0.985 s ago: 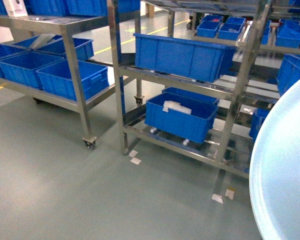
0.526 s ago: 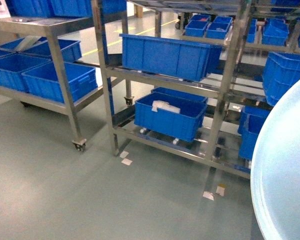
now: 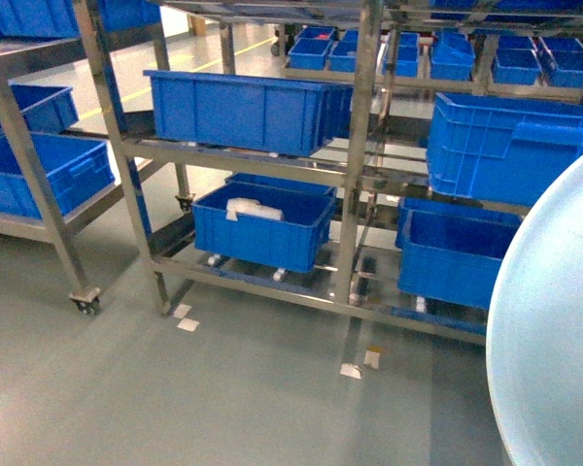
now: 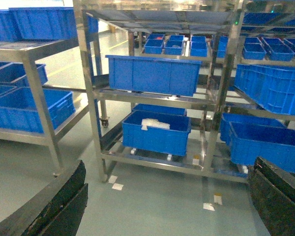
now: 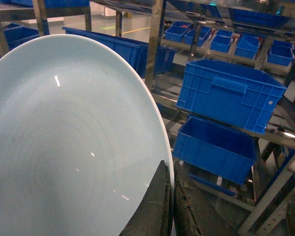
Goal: Place blue tray on left shelf second layer neatly
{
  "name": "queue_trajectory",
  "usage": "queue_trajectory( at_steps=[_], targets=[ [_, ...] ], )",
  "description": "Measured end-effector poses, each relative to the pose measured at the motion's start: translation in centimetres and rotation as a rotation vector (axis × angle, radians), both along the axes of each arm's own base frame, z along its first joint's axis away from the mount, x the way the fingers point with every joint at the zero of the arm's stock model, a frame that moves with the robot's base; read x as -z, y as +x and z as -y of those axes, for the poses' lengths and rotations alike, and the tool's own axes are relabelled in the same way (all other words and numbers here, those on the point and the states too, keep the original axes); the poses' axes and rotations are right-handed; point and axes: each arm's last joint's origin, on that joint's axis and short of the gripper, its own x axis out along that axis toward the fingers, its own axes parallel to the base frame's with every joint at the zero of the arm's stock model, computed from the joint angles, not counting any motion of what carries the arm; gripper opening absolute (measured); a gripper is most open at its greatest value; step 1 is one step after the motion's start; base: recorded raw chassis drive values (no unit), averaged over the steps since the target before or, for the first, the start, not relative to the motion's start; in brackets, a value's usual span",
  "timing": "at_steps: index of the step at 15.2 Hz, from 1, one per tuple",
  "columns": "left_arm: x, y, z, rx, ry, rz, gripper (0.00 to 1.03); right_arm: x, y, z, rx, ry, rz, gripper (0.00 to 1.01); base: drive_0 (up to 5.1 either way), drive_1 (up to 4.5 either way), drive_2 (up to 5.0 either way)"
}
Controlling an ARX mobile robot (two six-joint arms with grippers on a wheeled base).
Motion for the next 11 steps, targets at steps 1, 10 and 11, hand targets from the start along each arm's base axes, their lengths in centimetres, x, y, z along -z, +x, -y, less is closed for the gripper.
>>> queue_trajectory(
  at_steps=[1,10,11],
  targets=[
    [0.0,0.0,0.0,0.0,0.0,0.0,0.98,0.0,0.0,0.0,0.0,0.0,0.0,0.02,-1.8,1.54,-5.1],
    [0.01,0.0,0.01,0.001,0.0,-0.001,0.98,-0.01,0.0,0.0,0.0,0.0,0.001,0.02,-0.8,3.3,-5.0],
    [0.01,0.0,0.01,0.001,0.0,-0.001,0.98,0.0,0.0,0.0,0.0,0.0,0.0,0.02,0.1,4.3,-4.0]
  ],
)
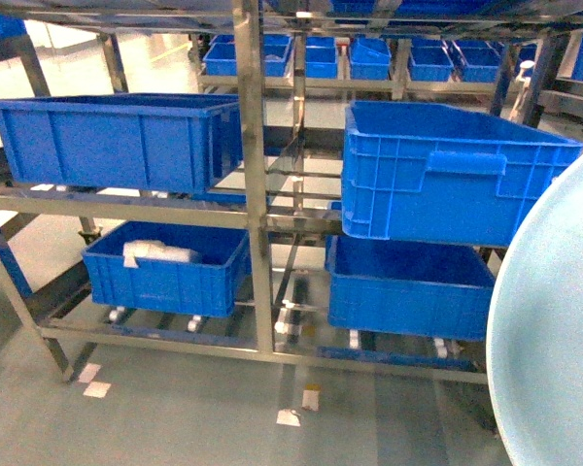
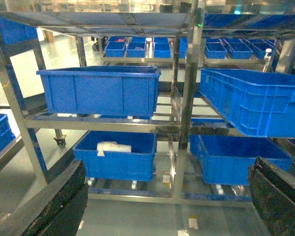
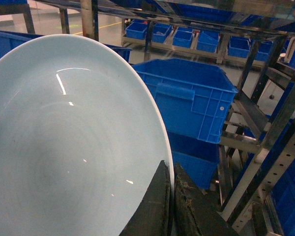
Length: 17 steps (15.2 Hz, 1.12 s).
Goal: Place blue tray on left shelf second layer neatly
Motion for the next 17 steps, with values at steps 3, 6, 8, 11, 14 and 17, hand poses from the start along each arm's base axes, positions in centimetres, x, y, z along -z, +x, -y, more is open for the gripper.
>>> queue_trajectory(
  at_steps=[3,6,8,11,14,17],
  targets=[
    [-0.01,0.0,0.0,0.0,0.0,0.001,0.98,0.01,0.0,0.0,0.0,0.0,-0.002,0.02,0.0,4.21,-4.1],
    [0.0,0.0,0.0,0.0,0.0,0.0,0.98,0.01,0.0,0.0,0.0,0.0,-0.002,0.02,0.0,4.18,-4.2],
    [0.0,0.0,0.0,-0.001,0.0,0.0,0.98,0.01,0.0,0.0,0.0,0.0,-0.001,0.02,0.0,4.14,-4.2],
    [-0.02,0.0,-0.01,-0.002,0.0,0.002,0.98,-0.06,0.0,0.0,0.0,0.0,0.006,0.02,0.0,4.15,-4.2],
    [-0.03,0.0,0.0,0.0,0.0,0.003,0.98,-0.05,0.0,0.0,0.0,0.0,0.005,0.02,0.1,4.23,-4.1],
    [-0.03,0.0,0.0,0.0,0.0,0.003,0.98,-0.01,0.0,0.0,0.0,0.0,0.002,0.02,0.1,4.27,-4.1]
  ],
)
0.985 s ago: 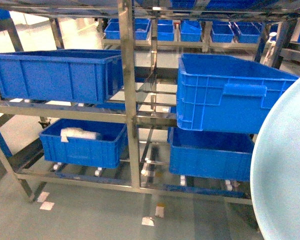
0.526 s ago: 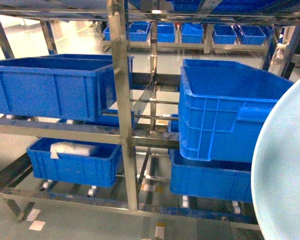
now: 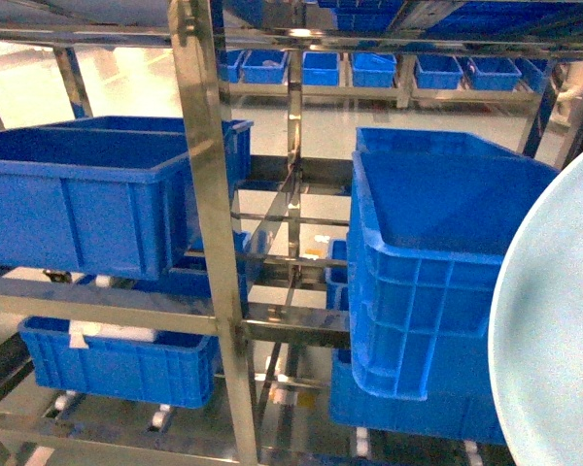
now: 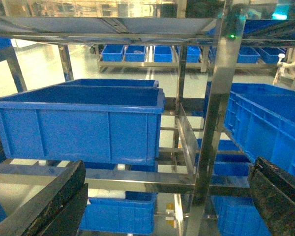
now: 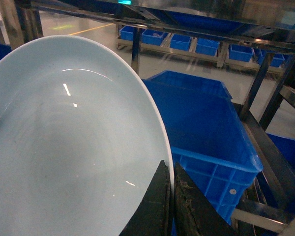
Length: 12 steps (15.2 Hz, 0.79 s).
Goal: Place blue tray on left shelf second layer neatly
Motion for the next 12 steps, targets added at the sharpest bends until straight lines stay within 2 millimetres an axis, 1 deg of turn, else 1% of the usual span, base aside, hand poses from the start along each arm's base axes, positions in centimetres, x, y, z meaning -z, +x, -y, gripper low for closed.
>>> queue_trajectory(
  at_steps=[7,12],
  targets=[
    [0.02,0.0,0.0,0.0,0.0,-0.002,0.98,0.03,0.0,0.0,0.0,0.0,-0.003,0.02,0.0,3.99,-4.0],
    [0.06,0.0,0.0,-0.001,0.0,-0.006,0.98,0.0,0.0,0.0,0.001,0.0,0.002,0.02,0.0,0.0,0.0]
  ],
)
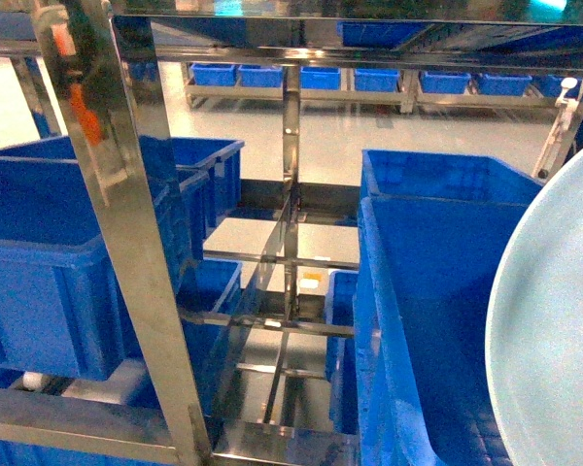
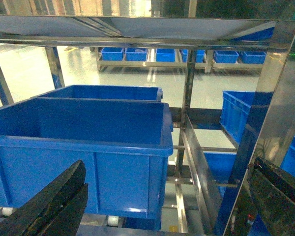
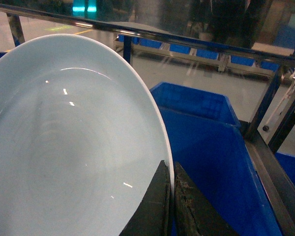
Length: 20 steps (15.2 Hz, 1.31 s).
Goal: Place blue tray on left shelf second layer neatly
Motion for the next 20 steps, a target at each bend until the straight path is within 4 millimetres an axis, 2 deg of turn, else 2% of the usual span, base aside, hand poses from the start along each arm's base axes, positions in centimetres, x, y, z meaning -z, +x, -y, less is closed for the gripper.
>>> queue_trajectory(
  at_steps=[20],
  targets=[
    [-0.03,0.0,0.0,0.0,0.0,0.003,0.98,0.05,0.0,0.0,0.0,0.0,-0.005,0.02,0.0,0.0,0.0]
  ],
)
